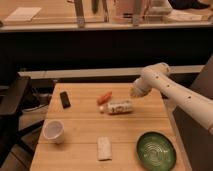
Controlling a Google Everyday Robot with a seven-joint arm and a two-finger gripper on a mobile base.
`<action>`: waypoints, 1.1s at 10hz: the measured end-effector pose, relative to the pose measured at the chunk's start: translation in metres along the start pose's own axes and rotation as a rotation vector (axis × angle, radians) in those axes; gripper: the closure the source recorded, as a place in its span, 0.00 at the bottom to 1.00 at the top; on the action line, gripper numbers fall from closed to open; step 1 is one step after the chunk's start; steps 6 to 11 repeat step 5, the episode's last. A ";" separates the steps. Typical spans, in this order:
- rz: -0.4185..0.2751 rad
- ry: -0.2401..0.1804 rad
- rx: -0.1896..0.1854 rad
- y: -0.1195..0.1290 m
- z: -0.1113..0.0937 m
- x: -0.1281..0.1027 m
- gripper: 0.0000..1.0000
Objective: Knock the bottle over
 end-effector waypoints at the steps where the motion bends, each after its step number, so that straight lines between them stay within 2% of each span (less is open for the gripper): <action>1: -0.013 -0.003 -0.001 -0.001 0.000 -0.004 0.99; 4: -0.055 -0.012 -0.005 0.005 0.001 -0.024 0.99; 5: -0.087 -0.020 -0.007 0.000 0.005 -0.043 0.99; 11: -0.087 -0.020 -0.007 0.000 0.005 -0.043 0.99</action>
